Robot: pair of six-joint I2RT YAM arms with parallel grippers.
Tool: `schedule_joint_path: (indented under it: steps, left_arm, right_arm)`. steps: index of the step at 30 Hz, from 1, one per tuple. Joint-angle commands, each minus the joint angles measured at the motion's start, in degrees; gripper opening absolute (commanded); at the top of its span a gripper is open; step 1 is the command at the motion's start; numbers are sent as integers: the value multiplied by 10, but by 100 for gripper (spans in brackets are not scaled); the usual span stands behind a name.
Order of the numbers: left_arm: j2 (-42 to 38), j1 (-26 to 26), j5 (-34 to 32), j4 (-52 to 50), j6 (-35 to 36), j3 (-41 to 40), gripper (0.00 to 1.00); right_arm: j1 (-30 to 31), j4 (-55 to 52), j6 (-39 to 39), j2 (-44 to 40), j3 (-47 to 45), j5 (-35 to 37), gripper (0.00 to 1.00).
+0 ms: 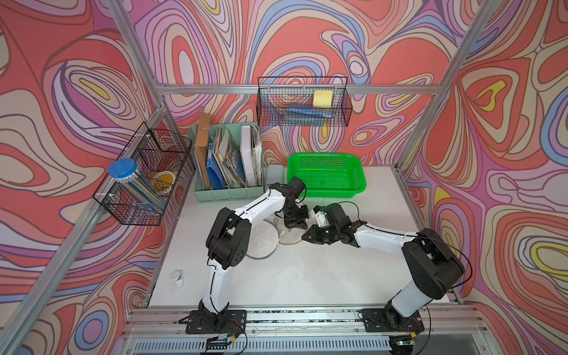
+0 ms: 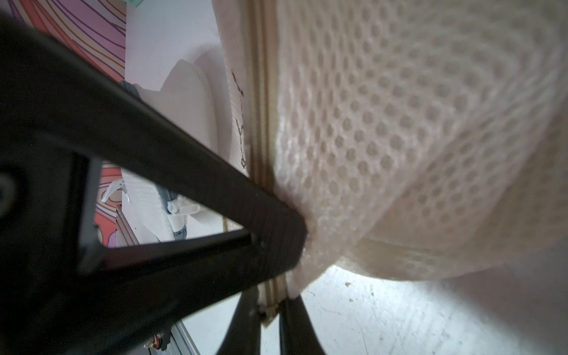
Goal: Turn the laundry bag inside out
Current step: Zip the zipper on the laundry bag.
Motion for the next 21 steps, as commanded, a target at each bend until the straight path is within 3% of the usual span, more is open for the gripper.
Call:
schedule_joint_path:
  steps: [1, 4, 13, 21]
  left_arm:
    - [10, 1, -6, -5, 2, 23, 0]
    - [11, 1, 3, 2, -3, 20, 0]
    - [9, 6, -3, -8, 0, 20, 0]
    - [3, 43, 29, 25, -41, 21, 0]
  right_arm:
    - [2, -21, -20, -21, 8, -4, 19]
    - [2, -16, -20, -22, 6, -5, 20]
    - [2, -16, -17, -33, -1, -4, 8]
    - [2, -3, -1, -60, -41, -7, 7]
